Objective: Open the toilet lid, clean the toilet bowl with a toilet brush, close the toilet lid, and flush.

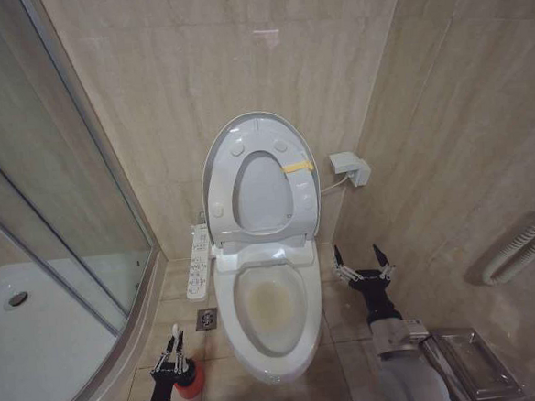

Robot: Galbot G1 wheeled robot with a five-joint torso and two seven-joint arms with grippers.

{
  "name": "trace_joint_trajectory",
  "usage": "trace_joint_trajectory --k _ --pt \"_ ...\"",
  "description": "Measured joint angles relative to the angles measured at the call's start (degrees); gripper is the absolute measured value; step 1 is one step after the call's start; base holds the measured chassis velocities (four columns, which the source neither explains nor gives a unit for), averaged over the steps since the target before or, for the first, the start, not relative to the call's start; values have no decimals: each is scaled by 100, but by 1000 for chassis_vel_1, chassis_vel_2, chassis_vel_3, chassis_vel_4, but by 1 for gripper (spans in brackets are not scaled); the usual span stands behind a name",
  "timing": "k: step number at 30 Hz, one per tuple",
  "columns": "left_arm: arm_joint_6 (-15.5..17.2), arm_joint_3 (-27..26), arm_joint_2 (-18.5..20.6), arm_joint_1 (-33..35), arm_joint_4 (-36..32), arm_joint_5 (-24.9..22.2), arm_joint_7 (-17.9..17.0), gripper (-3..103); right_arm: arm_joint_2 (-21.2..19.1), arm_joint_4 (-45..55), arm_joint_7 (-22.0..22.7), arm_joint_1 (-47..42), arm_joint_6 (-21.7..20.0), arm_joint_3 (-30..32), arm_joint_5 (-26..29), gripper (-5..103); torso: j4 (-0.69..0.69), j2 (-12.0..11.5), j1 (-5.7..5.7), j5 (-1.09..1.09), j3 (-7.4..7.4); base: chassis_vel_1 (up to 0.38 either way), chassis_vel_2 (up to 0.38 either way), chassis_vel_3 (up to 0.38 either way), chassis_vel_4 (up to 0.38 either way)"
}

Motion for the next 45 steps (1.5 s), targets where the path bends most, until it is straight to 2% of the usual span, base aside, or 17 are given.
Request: trace_joint_trajectory --k 10,26,37,38,45 --pt "0 33 53 -133 214 -18 34 18 0 0 0 0 0 0 0 100 0 0 0 0 0 0 0 0 0" --pt "-3 286 41 -613 1115 -205 221 18 0 0 0 0 0 0 0 100 0 0 0 0 0 0 0 0 0" --pt "23 293 71 -403 938 -149 101 14 0 0 0 0 0 0 0 100 0 0 0 0 -1 0 0 0 0" --pt "47 283 76 -356 887 -142 98 41 0 0 0 0 0 0 0 100 0 0 0 0 -1 0 0 0 0" --pt "222 193 92 0 343 5 -147 41 0 0 0 0 0 0 0 100 0 0 0 0 -1 0 0 0 0"
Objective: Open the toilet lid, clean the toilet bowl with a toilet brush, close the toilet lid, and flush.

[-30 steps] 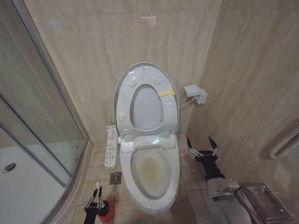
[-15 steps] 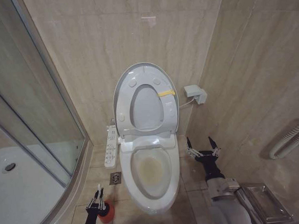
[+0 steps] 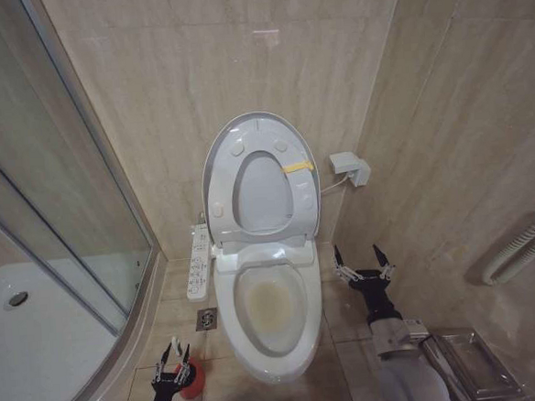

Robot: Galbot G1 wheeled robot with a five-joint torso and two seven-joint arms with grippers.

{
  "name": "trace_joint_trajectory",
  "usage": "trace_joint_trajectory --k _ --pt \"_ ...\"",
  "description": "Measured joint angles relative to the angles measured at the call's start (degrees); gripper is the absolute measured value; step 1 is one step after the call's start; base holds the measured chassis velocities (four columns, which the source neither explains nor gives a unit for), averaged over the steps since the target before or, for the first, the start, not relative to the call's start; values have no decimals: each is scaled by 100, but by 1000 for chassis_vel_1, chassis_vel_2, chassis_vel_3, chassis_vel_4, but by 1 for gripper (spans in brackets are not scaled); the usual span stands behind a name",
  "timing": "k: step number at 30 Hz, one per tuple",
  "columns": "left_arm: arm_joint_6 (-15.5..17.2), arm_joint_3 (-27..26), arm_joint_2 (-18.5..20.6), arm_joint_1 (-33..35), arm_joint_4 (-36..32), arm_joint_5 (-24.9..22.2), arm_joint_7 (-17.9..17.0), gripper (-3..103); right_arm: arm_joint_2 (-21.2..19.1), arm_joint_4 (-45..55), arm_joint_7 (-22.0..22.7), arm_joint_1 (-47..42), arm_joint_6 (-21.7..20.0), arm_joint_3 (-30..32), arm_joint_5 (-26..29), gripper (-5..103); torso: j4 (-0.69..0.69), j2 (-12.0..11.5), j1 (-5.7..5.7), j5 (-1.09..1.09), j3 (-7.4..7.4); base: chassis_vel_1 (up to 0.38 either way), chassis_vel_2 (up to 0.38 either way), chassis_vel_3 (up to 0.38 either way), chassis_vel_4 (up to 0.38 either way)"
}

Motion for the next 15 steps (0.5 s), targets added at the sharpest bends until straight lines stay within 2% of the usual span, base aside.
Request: trace_joint_trajectory --k 1,7,8,9,10,14,15 --pt "71 -30 8 111 -232 40 -68 68 0 0 0 0 0 0 0 100 0 0 0 0 0 0 0 0 0" --pt "529 -257 15 663 -1424 274 -389 68 0 0 0 0 0 0 0 100 0 0 0 0 0 0 0 0 0" --pt "614 -317 15 765 -1652 328 -431 94 0 0 0 0 0 0 0 100 0 0 0 0 0 0 0 0 0" --pt "712 -401 14 913 -1975 379 -469 94 0 0 -1 0 0 0 0 100 1 0 0 0 0 0 0 0 0" --pt "712 -401 14 913 -1975 379 -469 94 0 0 -1 0 0 0 0 100 1 0 0 0 0 0 0 0 0" --pt "1107 -770 40 1514 -3151 474 -577 94 0 0 0 0 0 0 0 100 0 1 0 0 0 0 0 0 0" --pt "1107 -770 40 1514 -3151 474 -577 94 0 0 0 0 0 0 0 100 0 1 0 0 0 0 0 0 0"
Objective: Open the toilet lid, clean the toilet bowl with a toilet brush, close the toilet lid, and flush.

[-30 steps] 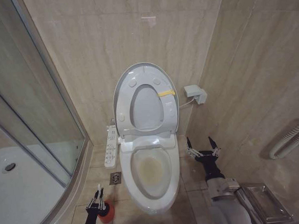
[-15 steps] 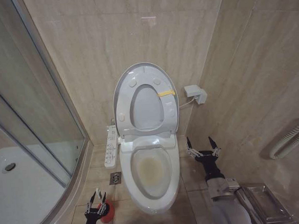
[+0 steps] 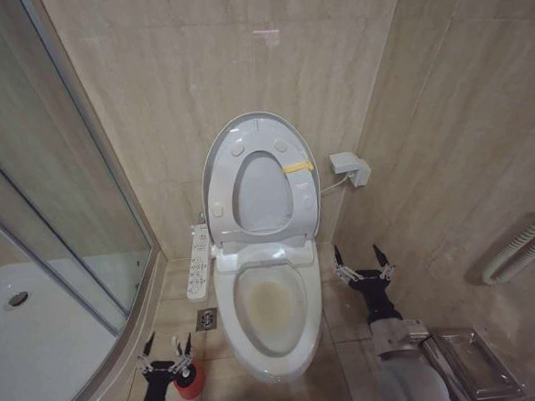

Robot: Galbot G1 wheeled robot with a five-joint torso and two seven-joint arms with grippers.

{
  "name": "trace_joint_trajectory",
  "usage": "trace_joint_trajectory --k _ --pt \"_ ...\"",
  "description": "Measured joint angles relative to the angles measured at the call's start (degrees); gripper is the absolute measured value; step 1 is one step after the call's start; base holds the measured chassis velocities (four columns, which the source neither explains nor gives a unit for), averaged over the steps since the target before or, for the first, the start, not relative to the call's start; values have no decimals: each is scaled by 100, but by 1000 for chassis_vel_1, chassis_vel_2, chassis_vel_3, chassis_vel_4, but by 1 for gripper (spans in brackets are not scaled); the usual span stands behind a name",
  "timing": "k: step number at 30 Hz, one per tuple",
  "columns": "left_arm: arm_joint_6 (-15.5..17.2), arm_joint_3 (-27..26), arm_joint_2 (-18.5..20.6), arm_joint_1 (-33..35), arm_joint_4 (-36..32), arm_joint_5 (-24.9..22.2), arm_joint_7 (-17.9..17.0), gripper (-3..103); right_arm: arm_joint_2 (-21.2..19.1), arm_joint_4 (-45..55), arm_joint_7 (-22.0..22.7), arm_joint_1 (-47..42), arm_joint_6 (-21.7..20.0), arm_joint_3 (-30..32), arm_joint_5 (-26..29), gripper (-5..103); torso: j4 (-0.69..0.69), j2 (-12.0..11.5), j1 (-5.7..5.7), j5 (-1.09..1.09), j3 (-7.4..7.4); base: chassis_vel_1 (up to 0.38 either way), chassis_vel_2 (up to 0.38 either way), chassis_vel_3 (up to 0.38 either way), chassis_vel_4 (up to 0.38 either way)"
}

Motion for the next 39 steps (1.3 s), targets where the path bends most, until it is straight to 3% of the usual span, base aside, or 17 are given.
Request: trace_joint_trajectory --k 1,11,15,19,25,30,33,36,39 --pt "90 -111 2 171 -295 28 -26 100 0 0 -1 0 0 0 0 100 1 0 0 0 0 0 0 0 0" --pt "365 -932 -144 883 -1611 318 -337 100 0 0 0 0 0 0 0 100 0 0 0 -1 0 0 0 0 0" --pt "520 -1298 -233 1146 -2096 64 -413 100 0 0 0 0 0 1 0 100 0 0 0 -2 0 0 0 0 0" --pt "808 -1326 -246 1446 -2718 -421 -509 100 0 0 0 0 0 1 0 100 0 0 0 -1 0 0 0 0 0" --pt "1039 -1277 -319 1705 -3444 -628 -502 100 0 0 0 0 0 0 0 100 -1 0 0 0 0 0 0 0 0" --pt "1393 -1293 -543 1793 -3956 -651 20 100 0 0 0 0 0 0 0 100 0 -1 0 1 0 0 0 0 0" --pt "1530 -1487 -765 1733 -3990 -627 743 100 0 0 0 0 0 0 0 100 0 -1 0 0 0 0 0 0 0" --pt "1591 -1520 -892 1675 -3966 -605 917 100 0 0 0 0 0 0 0 100 0 -1 0 0 0 0 0 0 0" --pt "1724 -1455 -975 1571 -3956 -645 724 100 0 0 0 0 0 0 0 100 0 -1 0 0 0 0 0 0 0"
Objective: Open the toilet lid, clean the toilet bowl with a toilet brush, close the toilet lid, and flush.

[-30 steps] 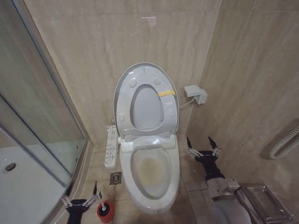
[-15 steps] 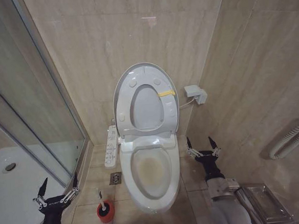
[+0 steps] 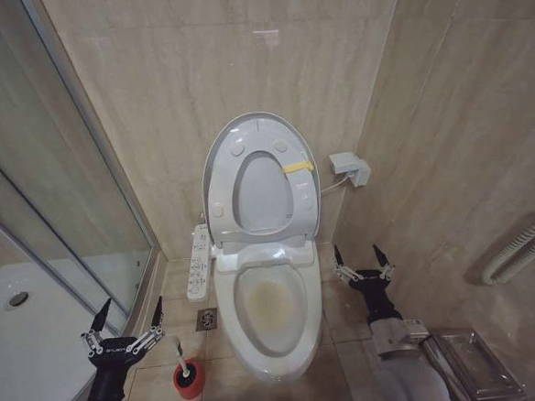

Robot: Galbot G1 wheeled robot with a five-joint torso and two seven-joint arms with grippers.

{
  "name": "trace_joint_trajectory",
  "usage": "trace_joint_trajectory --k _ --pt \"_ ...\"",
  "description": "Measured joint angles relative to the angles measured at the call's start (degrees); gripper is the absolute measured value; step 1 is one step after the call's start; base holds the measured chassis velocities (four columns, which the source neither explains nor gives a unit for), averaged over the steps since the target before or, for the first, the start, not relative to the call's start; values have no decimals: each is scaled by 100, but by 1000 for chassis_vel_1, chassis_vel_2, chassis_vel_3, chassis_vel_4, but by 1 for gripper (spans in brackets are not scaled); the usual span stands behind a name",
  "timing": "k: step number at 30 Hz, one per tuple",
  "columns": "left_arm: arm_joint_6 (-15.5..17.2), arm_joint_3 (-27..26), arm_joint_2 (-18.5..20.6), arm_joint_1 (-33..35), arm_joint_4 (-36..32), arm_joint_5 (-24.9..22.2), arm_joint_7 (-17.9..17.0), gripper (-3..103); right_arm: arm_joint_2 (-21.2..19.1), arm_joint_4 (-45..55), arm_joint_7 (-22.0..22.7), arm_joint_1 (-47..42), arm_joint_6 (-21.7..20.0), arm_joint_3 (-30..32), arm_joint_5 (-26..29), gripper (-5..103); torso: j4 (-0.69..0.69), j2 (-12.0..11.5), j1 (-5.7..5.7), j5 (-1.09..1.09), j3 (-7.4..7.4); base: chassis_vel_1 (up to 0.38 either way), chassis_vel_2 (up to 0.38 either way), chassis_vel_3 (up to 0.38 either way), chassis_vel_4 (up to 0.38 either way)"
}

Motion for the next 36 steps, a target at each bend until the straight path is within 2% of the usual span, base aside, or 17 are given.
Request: trace_joint_trajectory --k 3,4,6,8,11,18,27,36 --pt "286 155 -50 -90 -4 -7 -430 100 0 0 0 0 0 0 0 100 0 0 0 0 0 0 0 0 0" --pt "286 155 -50 -90 -4 -7 -430 100 0 0 0 0 0 0 0 100 0 0 0 0 0 0 0 0 0" --pt "481 292 -31 -109 -32 -7 -762 100 0 0 0 0 0 0 0 100 0 0 0 -1 0 0 0 0 0" --pt "523 340 -14 -114 -46 -11 -861 100 0 0 0 0 0 0 0 100 0 0 0 0 0 0 0 0 0" --pt "640 727 80 -139 -122 -67 -1120 100 0 0 0 0 0 0 0 100 0 0 0 0 0 0 0 0 0" --pt "640 1244 96 -208 -88 212 -1241 100 0 0 0 0 0 0 0 100 0 0 0 -1 0 0 0 0 0" --pt "614 1177 320 -284 -35 248 -1267 100 0 0 0 0 0 0 0 100 0 0 0 0 0 0 0 0 0" --pt "579 1136 375 -282 31 298 -1271 100 0 0 0 0 0 0 0 100 0 0 0 -1 0 0 0 0 0"
